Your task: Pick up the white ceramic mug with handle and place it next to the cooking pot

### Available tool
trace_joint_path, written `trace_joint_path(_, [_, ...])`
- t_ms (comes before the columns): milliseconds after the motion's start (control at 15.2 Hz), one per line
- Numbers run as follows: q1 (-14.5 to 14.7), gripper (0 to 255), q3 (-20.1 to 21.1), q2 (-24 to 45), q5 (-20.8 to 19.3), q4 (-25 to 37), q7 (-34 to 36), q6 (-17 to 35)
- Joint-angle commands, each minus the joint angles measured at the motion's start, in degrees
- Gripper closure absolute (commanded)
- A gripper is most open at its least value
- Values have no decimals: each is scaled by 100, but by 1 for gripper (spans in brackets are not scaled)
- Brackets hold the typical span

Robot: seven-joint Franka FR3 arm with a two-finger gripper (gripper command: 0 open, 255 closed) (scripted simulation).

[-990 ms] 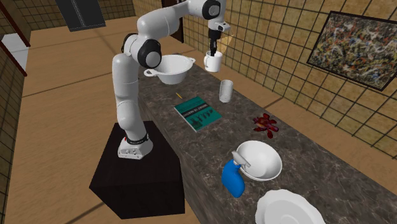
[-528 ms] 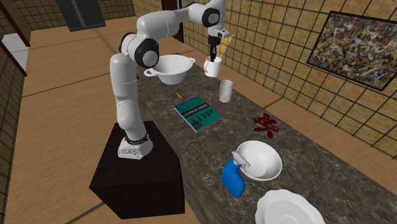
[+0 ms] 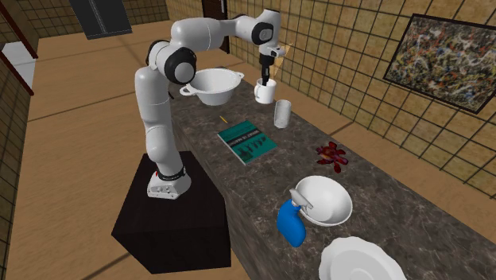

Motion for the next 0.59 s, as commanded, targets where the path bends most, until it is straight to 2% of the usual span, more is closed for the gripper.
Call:
trace_joint_path(0, [2,255,0,10,-4,-141,5,155])
trace_joint_path(528, [-12,255,-9,3,-4,-767,-3,774])
